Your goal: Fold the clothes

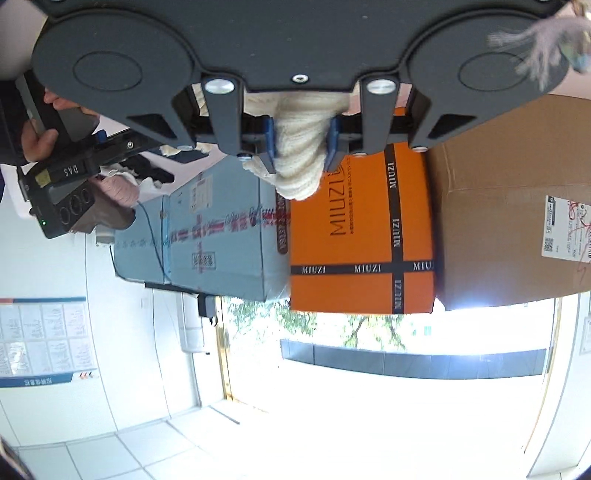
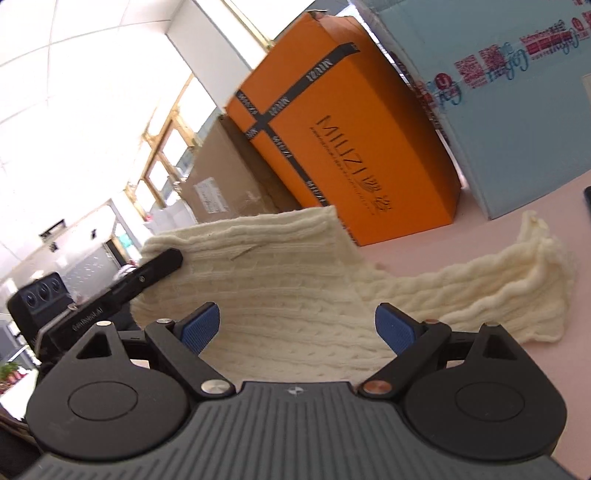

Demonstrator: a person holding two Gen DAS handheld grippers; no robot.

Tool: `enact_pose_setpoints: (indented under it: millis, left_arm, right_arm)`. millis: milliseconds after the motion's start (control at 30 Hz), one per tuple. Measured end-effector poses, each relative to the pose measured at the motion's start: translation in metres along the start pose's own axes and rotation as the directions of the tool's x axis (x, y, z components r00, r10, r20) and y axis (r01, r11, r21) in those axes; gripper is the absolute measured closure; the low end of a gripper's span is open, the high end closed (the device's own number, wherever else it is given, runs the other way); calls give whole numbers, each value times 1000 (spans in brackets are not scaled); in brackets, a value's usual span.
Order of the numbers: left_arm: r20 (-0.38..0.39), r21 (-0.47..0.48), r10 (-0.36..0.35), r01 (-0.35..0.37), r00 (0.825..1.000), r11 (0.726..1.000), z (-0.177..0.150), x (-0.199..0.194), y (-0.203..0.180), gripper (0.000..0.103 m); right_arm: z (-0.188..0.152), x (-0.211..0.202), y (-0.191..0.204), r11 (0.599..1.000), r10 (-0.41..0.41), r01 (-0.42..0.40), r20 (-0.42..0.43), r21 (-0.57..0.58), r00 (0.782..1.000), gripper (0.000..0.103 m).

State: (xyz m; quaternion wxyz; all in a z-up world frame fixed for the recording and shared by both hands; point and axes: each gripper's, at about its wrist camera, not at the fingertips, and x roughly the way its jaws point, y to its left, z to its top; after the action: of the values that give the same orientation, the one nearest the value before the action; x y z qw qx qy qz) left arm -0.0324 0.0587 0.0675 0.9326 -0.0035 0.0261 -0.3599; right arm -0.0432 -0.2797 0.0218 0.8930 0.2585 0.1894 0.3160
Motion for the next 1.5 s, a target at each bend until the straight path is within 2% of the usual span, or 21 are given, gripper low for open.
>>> enact_pose_setpoints:
  millis: [67, 200, 333, 400, 500, 600, 633, 733, 800, 867, 933, 967, 1033, 1067, 1100, 1133, 1233, 1300, 1400, 1433, 1500]
  left_arm:
    - [33, -36, -42, 43, 999, 998, -5, -18, -6, 76]
    - [35, -59, -141, 143, 989, 988, -11, -44, -19, 76]
    - [21, -150, -227, 227, 974, 962, -11, -64, -23, 76]
    - [21, -197, -264, 263, 964, 945, -13, -72, -24, 76]
    - [-19, -254, -316, 301, 949, 919, -19, -78, -26, 76]
    - [-122, -318, -380, 327, 917, 890, -28, -80, -34, 75]
    - [-179, -345, -412, 335, 894, 877, -35, -84, -38, 73]
    - [-336, -375, -414, 283, 846, 883, -52, -92, -51, 67]
    - [-373, -380, -374, 228, 849, 896, -57, -107, -51, 59]
    - [-355, -385, -320, 175, 878, 906, -56, -131, -44, 49]
    - [-312, -369, -258, 134, 914, 920, -50, -151, -35, 27]
    - [-274, -370, -215, 103, 938, 923, -47, -162, -27, 22]
    - [-154, -409, -81, 11, 985, 912, -40, -173, -5, 1]
    - [-115, -444, 18, -67, 993, 893, -38, -170, 7, 0]
    - [-124, -496, 113, -160, 986, 854, -37, -162, 20, 0]
    - [-146, -547, 203, -250, 968, 799, -36, -153, 32, 0]
    - [-252, -617, 283, -379, 926, 690, -33, -111, 65, 0]
    - [-299, -556, 286, -409, 911, 723, -29, -76, 79, 0]
    - [-413, -455, 297, -478, 861, 752, -34, -19, 101, 0]
    - [-452, -443, 283, -488, 846, 752, -37, -1, 107, 0]
    - [-518, -419, 215, -465, 828, 780, -49, 28, 110, 2]
  right_arm:
    - [-2, -9, 5, 997, 81, -81, 11, 11, 997, 12]
    - [-2, -28, 12, 982, 180, -181, 31, 54, 983, 12]
    - [0, -67, 11, 974, 206, -214, 98, 74, 974, 12]
    - [2, -89, 11, 980, 175, -186, 142, 67, 974, 12]
    - [4, -118, 13, 998, 55, -62, 174, 34, 983, 12]
    - [4, -132, 13, 999, -44, 40, 177, 26, 983, 12]
    - [4, -135, 12, 997, -80, 75, 172, 31, 982, 12]
    - [2, -138, 6, 982, -189, 184, 147, 48, 971, 12]
    - [-1, -136, -1, 965, -259, 253, 125, 63, 958, 12]
    - [-4, -137, -6, 953, -301, 295, 115, 68, 947, 12]
    - [-7, -138, -11, 939, -343, 337, 105, 71, 933, 12]
    - [-8, -141, -13, 929, -368, 363, 101, 69, 924, 12]
    - [-10, -143, -17, 914, -406, 401, 92, 70, 909, 12]
    - [-11, -145, -19, 906, -423, 417, 83, 76, 902, 12]
    - [-12, -144, -21, 901, -432, 426, 70, 82, 899, 12]
    - [-13, -143, -23, 896, -440, 435, 56, 88, 896, 12]
    - [-16, -138, -25, 881, -467, 464, 12, 89, 884, 12]
    - [-19, -138, -23, 880, -469, 468, 1, 85, 883, 12]
    - [-25, -138, -22, 884, -460, 459, -4, 86, 888, 12]
    - [-28, -138, -23, 883, -462, 460, -6, 87, 887, 12]
    - [-33, -136, -25, 878, -469, 469, -15, 96, 883, 12]
